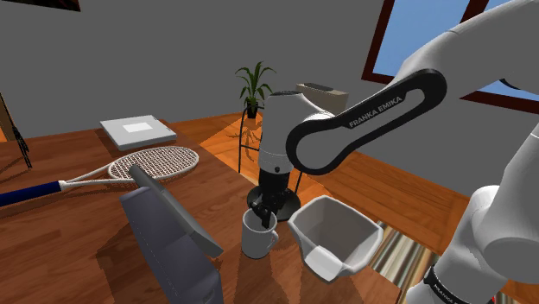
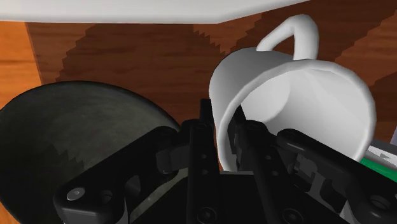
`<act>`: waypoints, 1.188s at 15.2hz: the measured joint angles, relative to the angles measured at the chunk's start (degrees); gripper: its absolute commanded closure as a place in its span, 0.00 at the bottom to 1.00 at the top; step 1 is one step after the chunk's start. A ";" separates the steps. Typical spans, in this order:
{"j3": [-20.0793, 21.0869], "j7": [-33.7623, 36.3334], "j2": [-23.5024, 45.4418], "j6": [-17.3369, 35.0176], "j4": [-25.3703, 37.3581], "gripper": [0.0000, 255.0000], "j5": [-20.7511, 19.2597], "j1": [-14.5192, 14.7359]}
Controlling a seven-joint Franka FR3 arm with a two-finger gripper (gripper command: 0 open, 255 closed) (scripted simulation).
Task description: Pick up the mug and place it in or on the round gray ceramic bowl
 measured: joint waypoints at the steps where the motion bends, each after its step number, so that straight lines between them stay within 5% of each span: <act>1: -0.02 -0.07 -0.18 -0.40 0.19 1.00 0.06 -0.02; 18: -0.72 -0.69 -6.64 -13.40 7.04 1.00 1.82 -0.23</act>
